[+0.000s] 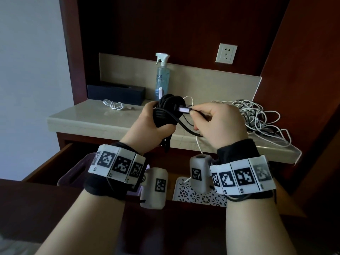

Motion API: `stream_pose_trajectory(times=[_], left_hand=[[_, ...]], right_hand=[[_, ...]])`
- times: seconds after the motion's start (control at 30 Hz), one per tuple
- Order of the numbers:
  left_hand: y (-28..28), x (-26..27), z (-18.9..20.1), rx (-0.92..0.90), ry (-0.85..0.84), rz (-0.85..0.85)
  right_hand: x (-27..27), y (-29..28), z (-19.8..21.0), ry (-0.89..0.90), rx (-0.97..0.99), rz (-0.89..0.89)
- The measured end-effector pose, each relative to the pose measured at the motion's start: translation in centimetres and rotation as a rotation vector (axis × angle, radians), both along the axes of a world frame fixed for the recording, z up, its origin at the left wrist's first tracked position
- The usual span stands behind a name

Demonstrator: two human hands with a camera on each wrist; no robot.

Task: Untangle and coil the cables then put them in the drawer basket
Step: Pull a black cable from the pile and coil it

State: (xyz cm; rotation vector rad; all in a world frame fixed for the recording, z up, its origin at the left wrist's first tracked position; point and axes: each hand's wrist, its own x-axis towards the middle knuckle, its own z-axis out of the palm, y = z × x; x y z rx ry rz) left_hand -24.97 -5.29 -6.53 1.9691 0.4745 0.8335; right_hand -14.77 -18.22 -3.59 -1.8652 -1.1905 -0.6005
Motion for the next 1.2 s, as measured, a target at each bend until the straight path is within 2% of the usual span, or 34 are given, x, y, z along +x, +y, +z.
stream_pose_trajectory(times=[0.23, 0.33, 0.43, 0.53, 0.87, 1.03, 1.1, 1.2], left_hand=[[-0.2, 0.1, 0.0, 0.170, 0.048, -0.012], [-0.4, 0.1, 0.2, 0.177, 0.034, -0.035], [-0.3, 0.1, 0.3, 0.164, 0.001, -0.063], [0.0, 0.3, 0.2, 0.122, -0.017, -0.087], [0.7, 0.5, 0.8, 0.202, -0.069, -0.062], [1.4, 0.3, 0.3, 0.245, -0.064, -0.029], [1.6, 0.2, -0.2, 0.207, -0.084, -0.042], [1.9, 0.2, -0.8, 0.160, -0.146, -0.042]], right_hand=[[-0.4, 1.1, -0.3, -0.088, -0.077, -0.064], [-0.5, 1.2, -0.5, -0.140, 0.043, -0.092], [-0.5, 1.3, -0.5, -0.328, 0.202, -0.086], [-0.4, 1.5, -0.9, -0.386, 0.238, -0.080], [-0.7, 3.6, 0.4, -0.443, 0.133, -0.060], [0.1, 4.1, 0.7, -0.294, -0.111, -0.032], [-0.1, 4.0, 1.0, -0.225, -0.125, 0.053], [0.0, 3.7, 2.2, 0.047, -0.197, 0.274]])
